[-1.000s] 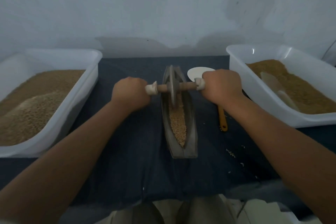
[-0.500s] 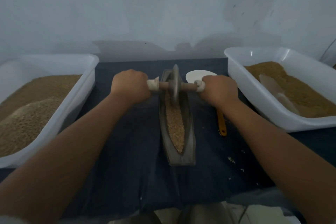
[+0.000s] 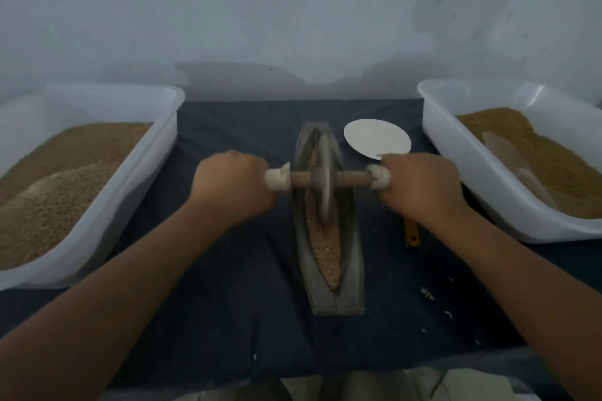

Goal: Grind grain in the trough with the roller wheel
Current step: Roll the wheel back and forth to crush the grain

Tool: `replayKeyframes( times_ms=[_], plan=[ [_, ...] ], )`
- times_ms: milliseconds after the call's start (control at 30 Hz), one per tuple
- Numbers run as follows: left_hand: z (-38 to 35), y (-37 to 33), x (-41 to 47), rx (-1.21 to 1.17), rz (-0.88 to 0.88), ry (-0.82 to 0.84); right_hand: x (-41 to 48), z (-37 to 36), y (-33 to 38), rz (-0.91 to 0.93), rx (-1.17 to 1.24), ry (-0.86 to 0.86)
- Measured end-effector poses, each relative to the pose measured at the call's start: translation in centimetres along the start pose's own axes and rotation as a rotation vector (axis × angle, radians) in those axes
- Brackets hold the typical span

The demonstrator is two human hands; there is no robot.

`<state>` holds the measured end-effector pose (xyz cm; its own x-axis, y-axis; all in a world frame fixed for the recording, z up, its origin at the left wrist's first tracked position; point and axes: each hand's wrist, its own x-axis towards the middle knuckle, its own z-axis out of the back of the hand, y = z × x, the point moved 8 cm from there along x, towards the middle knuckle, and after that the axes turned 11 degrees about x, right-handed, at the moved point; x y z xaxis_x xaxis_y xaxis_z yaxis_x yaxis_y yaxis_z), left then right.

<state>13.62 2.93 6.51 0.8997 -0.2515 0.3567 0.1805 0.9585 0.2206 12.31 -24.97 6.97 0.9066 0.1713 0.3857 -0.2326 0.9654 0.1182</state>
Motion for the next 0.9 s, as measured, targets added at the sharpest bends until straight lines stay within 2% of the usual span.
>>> replayKeyframes(
  times_ms=[133,233,333,433,533,633,733,833,900],
  plan=[
    [-0.6,0.4,5.2,-0.035,0.054,0.093,5.3,-0.3,-0.3,-0.120,-0.068,0.043],
    [-0.6,0.3,2.3,-0.053,0.038,0.124,3.3,0.3,0.1,-0.088,-0.062,0.137],
    [0.7,0.2,-4.0,-0.079,-0.014,0.003,-1.9,2.2,1.2,0.063,-0.017,0.056],
    [2.7,-0.3,-7.5,-0.095,-0.093,-0.160,-4.6,2.0,0.8,0.122,0.116,0.090],
    [1.6,-0.3,-4.8,-0.055,-0.056,-0.078,-2.5,-0.3,-0.2,-0.006,0.180,0.210],
    [-0.4,0.3,1.5,-0.036,0.044,0.046,1.6,-0.3,-0.2,-0.061,-0.025,0.044],
    [-0.5,0.2,5.1,-0.022,0.068,0.098,4.4,-0.2,0.0,-0.118,-0.036,0.056],
    [-0.4,0.3,2.6,-0.040,0.051,0.130,2.6,0.6,0.3,-0.111,-0.031,0.122],
    [0.4,0.1,-1.5,-0.045,-0.005,0.044,-0.8,1.2,0.6,-0.060,-0.011,0.138]
  ],
)
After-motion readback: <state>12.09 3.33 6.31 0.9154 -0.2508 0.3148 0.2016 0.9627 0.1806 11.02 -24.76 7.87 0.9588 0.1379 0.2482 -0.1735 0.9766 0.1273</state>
